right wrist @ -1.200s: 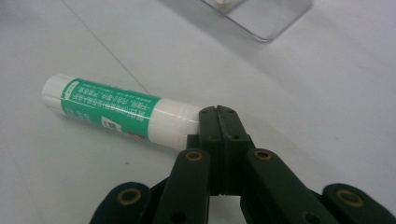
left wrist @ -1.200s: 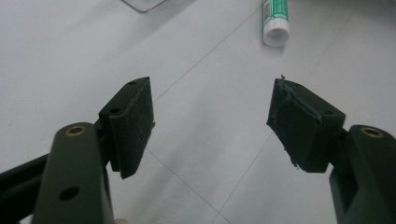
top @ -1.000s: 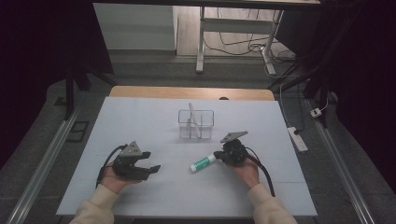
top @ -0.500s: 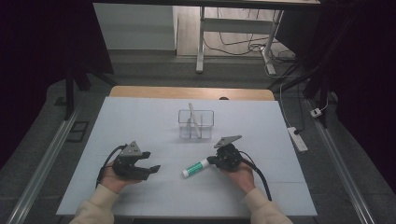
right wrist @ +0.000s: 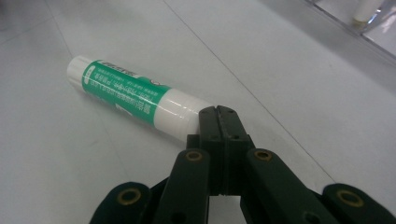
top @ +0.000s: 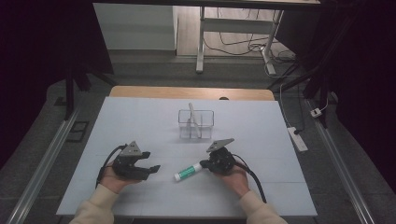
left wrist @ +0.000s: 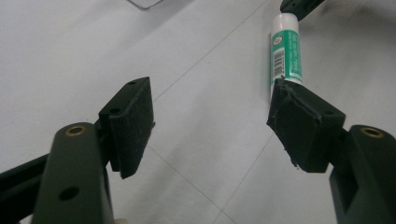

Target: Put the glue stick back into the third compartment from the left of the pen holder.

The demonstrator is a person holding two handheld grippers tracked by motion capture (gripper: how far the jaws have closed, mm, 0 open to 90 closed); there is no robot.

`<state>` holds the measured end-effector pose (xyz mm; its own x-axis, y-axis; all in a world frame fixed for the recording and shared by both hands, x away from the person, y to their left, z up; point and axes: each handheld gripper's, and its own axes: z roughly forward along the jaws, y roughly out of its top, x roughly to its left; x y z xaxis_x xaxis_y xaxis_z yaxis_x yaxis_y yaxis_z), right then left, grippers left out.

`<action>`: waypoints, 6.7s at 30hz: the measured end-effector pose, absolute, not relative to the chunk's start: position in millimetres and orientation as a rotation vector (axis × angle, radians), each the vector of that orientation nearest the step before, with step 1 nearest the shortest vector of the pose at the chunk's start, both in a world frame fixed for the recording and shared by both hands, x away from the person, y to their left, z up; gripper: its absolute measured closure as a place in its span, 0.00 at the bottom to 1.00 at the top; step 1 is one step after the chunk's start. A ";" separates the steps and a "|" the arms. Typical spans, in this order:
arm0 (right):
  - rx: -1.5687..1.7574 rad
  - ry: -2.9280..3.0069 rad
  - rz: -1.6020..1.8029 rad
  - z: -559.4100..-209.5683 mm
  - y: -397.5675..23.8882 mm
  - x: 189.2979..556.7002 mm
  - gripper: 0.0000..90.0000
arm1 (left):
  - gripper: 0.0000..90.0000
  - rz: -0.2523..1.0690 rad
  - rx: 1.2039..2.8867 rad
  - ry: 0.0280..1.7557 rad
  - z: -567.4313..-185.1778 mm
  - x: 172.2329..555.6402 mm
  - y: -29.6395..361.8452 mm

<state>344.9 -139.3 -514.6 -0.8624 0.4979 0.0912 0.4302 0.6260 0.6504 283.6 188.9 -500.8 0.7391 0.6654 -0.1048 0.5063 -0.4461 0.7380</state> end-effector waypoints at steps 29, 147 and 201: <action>0.857 2.471 1.153 -494.2 -248.9 323.3 0.72 | 0.34 0.250 2.155 0.865 -501.1 283.7 181.4; 0.892 2.367 1.080 -505.2 -298.5 317.2 0.45 | 0.72 0.127 2.451 0.643 -497.3 332.3 45.3; 0.892 2.386 1.082 -507.8 -301.0 314.3 0.45 | 0.72 0.283 1.976 0.626 -406.6 421.0 25.3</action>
